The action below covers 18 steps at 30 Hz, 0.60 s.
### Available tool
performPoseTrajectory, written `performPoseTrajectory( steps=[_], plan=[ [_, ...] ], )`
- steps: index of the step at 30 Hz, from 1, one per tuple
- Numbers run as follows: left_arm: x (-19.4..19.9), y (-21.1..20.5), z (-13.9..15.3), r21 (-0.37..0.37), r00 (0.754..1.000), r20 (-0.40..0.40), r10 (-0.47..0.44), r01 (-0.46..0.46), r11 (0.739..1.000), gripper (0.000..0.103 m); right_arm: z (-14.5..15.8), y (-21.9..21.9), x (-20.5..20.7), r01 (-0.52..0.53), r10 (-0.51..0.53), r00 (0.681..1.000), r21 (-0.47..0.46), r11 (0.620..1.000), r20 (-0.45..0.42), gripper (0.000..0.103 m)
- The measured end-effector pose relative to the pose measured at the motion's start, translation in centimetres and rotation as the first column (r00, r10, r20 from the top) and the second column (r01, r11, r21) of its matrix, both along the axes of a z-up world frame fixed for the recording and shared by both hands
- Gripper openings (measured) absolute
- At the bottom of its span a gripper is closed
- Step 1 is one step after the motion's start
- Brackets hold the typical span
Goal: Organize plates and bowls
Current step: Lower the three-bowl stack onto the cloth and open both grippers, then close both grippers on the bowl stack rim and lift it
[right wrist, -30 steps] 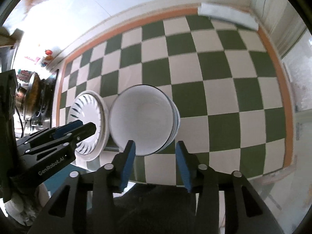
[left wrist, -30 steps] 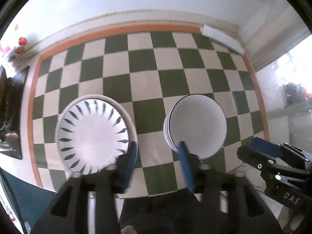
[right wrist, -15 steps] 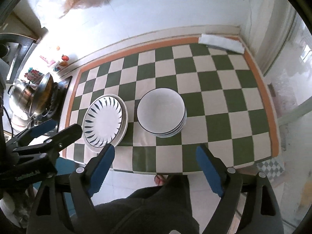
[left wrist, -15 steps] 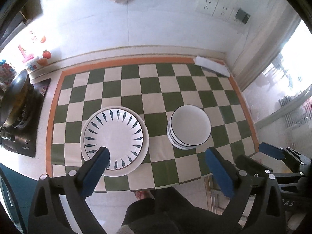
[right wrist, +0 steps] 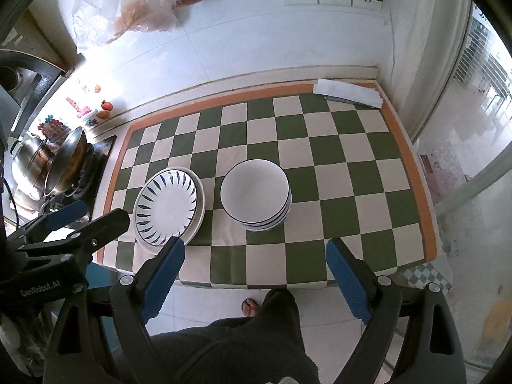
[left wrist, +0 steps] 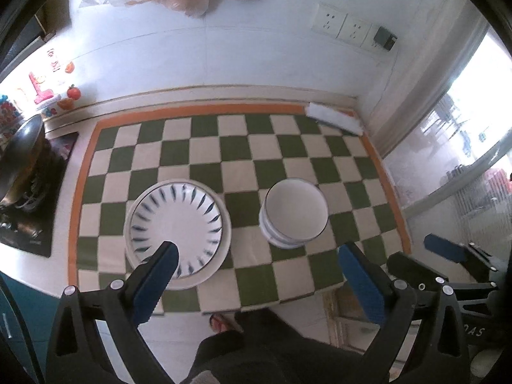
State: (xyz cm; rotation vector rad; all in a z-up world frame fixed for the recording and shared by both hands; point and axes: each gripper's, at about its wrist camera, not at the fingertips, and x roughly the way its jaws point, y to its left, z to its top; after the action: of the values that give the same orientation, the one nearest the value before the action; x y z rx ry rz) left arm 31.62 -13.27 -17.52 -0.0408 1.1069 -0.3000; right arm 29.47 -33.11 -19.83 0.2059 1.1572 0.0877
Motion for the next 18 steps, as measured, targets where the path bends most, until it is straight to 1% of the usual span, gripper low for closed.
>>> performPoseTrajectory(
  steps=[3, 6, 8, 11, 14, 15, 16, 17, 18],
  plan=[
    [0.8, -0.3, -0.4, -0.004, 1.000, 0.009, -0.004, 0.004, 1.000, 0.103, -0.5, -0.5, 0.7, 0.010, -0.010, 1.000, 0.005, 1.000, -0.008, 0.093],
    [2.3, -0.7, -1.6, 0.010, 1.000, -0.012, -0.008, 0.008, 1.000, 0.103, -1.5, -1.1, 1.7, 0.028, -0.028, 0.999, 0.018, 0.999, -0.020, 0.093],
    [3.7, -1.1, -3.0, 0.019, 0.998, -0.054, -0.012, 0.013, 1.000, 0.102, -2.5, -1.8, 2.6, 0.047, -0.046, 0.998, 0.029, 0.998, -0.034, 0.093],
    [6.2, -1.9, -5.7, 0.041, 0.992, -0.122, -0.024, 0.029, 0.999, 0.102, -4.9, -3.1, 4.2, 0.077, -0.073, 0.996, 0.073, 0.994, -0.059, 0.094],
    [8.8, -2.5, -9.0, 0.028, 0.975, -0.219, -0.037, 0.044, 0.999, 0.102, -8.4, -4.6, 6.2, 0.112, -0.094, 0.990, 0.178, 0.978, -0.107, 0.094],
    [9.5, -2.7, -9.9, 0.013, 0.966, -0.255, -0.043, 0.048, 0.999, 0.102, -9.4, -4.9, 6.8, 0.122, -0.096, 0.987, 0.206, 0.971, -0.128, 0.094],
    [10.7, -2.9, -11.3, -0.010, 0.952, -0.303, -0.046, 0.045, 0.999, 0.102, -10.7, -5.3, 7.4, 0.129, -0.094, 0.984, 0.244, 0.961, -0.151, 0.094],
    [11.2, -3.0, -12.1, -0.020, 0.943, -0.330, -0.042, 0.038, 0.999, 0.102, -12.1, -5.7, 8.0, 0.142, -0.095, 0.980, 0.277, 0.950, -0.174, 0.094],
    [12.0, -3.1, -13.0, -0.045, 0.932, -0.359, -0.045, 0.031, 0.998, 0.102, -13.3, -6.0, 8.6, 0.160, -0.102, 0.974, 0.296, 0.942, -0.200, 0.094]
  ],
)
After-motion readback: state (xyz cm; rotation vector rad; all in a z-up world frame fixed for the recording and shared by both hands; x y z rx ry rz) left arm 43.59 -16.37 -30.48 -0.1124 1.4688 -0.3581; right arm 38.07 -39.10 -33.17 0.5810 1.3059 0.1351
